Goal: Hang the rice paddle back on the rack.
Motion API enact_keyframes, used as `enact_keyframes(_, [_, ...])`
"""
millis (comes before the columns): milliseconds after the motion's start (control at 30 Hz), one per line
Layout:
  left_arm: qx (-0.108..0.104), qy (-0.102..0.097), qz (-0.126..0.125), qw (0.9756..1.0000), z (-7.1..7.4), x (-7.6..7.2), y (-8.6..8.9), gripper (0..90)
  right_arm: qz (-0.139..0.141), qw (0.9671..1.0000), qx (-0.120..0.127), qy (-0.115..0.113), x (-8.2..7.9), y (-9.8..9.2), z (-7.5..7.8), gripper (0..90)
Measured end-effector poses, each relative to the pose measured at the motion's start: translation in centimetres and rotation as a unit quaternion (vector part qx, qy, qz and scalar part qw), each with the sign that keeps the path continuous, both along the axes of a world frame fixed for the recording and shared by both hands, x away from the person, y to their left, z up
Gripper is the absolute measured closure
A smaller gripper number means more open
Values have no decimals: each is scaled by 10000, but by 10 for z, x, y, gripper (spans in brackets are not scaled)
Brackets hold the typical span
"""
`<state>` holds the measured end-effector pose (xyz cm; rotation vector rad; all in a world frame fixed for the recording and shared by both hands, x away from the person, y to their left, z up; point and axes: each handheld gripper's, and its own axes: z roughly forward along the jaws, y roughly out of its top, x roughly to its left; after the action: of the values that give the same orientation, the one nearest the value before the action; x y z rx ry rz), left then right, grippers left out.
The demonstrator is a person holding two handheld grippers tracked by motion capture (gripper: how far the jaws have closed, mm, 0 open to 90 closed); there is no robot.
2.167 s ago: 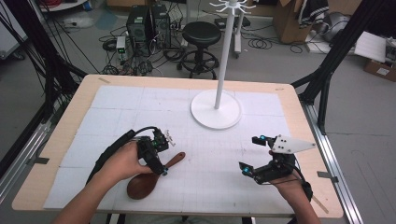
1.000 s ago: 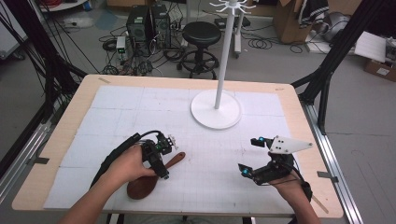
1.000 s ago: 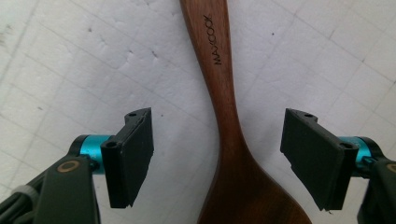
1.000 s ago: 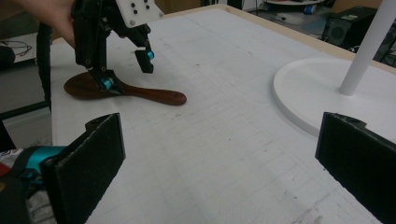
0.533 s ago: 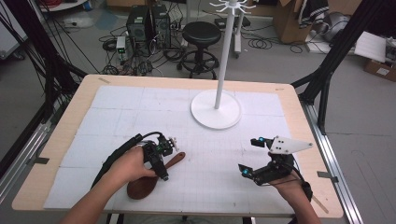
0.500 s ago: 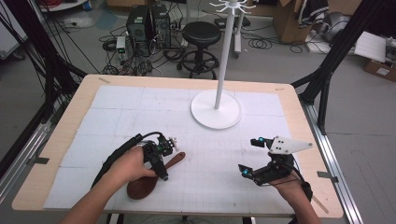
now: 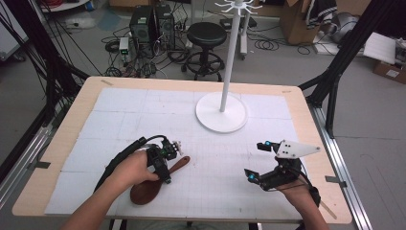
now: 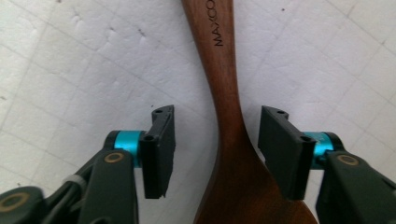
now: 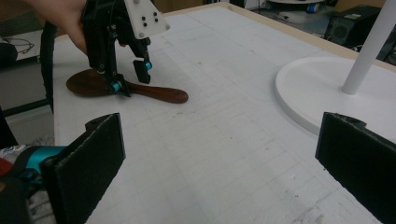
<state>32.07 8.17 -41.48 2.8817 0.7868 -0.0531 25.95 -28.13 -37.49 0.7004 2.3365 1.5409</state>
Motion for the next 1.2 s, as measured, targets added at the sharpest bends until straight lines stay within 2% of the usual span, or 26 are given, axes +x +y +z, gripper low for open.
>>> enact_keyframes(300, [63,81,-71,9999,1,-1,-2,543,-12,10000,-25,-6,0,0,0,5])
enact_keyframes(433, [137,33,-168,9998,1,-4,-5,576,-12,10000,-27,3,0,0,0,5])
enact_keyframes(733, [271,-51,-248,9993,1,-7,-8,555,-9,10000,-30,0,-1,0,0,5])
enact_keyframes(1067, [269,-86,-243,9993,1,-7,-8,592,-10,10000,-51,-12,0,0,0,5])
enact_keyframes(1200, [278,-109,-287,9991,1,-8,-9,637,-3,10000,-50,-9,0,0,0,5])
